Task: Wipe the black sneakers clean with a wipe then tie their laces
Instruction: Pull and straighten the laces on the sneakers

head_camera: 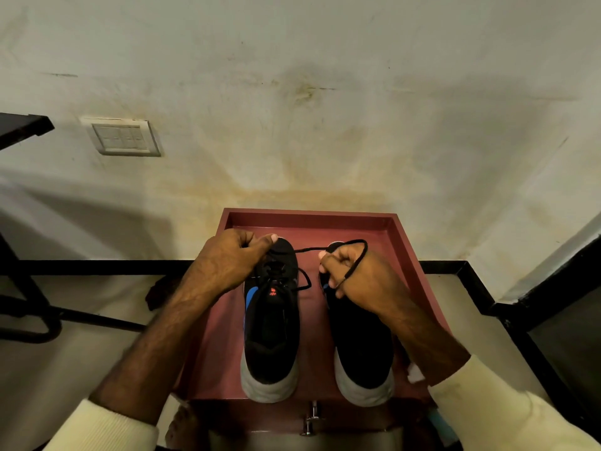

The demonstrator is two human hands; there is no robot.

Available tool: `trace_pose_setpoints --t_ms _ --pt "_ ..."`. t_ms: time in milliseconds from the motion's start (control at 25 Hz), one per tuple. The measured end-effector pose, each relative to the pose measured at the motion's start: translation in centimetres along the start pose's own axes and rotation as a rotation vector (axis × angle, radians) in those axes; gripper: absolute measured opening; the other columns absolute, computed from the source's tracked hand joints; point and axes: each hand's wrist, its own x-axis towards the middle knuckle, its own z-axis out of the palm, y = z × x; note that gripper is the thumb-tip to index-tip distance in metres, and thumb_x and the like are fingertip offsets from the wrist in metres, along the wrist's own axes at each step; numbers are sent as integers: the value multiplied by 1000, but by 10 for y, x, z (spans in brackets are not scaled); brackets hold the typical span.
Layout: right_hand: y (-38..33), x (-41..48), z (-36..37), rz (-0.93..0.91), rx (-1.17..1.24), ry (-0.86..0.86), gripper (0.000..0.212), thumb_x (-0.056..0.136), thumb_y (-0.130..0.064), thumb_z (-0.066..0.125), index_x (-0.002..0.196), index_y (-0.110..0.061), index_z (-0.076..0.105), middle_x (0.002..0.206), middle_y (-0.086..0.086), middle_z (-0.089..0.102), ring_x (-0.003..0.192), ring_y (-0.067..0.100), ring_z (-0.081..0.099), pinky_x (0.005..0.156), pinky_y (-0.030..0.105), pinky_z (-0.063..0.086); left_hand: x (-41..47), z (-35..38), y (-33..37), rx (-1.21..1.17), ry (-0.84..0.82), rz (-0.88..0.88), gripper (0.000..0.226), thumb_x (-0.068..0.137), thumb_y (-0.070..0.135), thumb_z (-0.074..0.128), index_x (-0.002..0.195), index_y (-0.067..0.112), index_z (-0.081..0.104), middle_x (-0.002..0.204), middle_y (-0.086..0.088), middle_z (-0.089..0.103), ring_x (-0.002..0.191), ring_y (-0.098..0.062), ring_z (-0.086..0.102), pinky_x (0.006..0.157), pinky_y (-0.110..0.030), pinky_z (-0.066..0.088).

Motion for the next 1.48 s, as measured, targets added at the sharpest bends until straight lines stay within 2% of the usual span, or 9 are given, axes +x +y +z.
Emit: trace_pose_setpoints --t_ms 160,320,560,760,880,1040,1240,1320,1480 --pt "-12 -15 -7 -180 197 -171 17 100 -37 68 103 -22 75 73 6 75 53 12 67 55 23 54 3 1 -2 23 18 2 60 96 54 60 86 -4 67 64 -2 63 61 -11 61 55 -20 44" --pt "-15 -18 17 -274 247 -174 58 92 -28 80 145 -27 57 76 3 68 56 6 59 60 16 49 -1 4 4 10 -151 93 48 97 51 60 71 11 64 59 -3 59 50 -6 52 55 -21 48" --pt "-16 -15 18 -343 122 -82 19 98 -15 65 109 -22 80 89 -11 77 81 3 71 73 21 56 -6 0 6 -74 -268 141 49 91 61 61 70 17 67 76 -19 72 66 -22 63 81 -46 59" --pt "-16 -17 21 -318 219 -130 14 93 -8 69 87 -20 73 77 -10 70 65 0 62 67 19 49 -11 -3 10 -125 -361 131 72 81 79 60 82 7 69 84 -23 73 78 -43 69 82 -50 59" --pt "-19 -19 22 -279 281 -114 18 83 -24 87 80 -23 68 71 -11 65 60 1 59 62 16 46 -13 -3 12 -123 -370 120 77 77 82 59 85 7 70 86 -24 73 86 -47 69 87 -58 57" --pt "-23 -21 25 -312 132 33 31 102 -50 58 83 -26 67 70 -10 59 60 1 55 60 15 40 -13 -4 14 -110 -365 103 74 78 81 58 83 8 71 85 -24 72 72 -32 67 80 -43 57" --pt "-21 -14 14 -86 389 39 54 110 -52 30 110 -30 79 73 -3 68 54 3 62 53 12 45 -16 -10 20 -123 -323 14 50 95 62 51 78 22 75 56 -8 62 46 -5 52 59 -20 49" --pt "-15 -10 6 -31 427 32 57 108 -59 29 106 -33 80 73 -1 65 51 4 57 53 16 42 -12 -20 14 -97 -260 -40 44 96 49 58 90 9 76 44 10 59 38 3 54 60 -20 46" --pt "3 -3 -5 146 304 49 63 108 -58 34 83 -22 79 54 -11 57 45 4 47 50 18 39 -6 -45 -21 77 -191 -180 39 87 41 74 81 3 67 57 3 57 47 -5 53 58 -28 50"
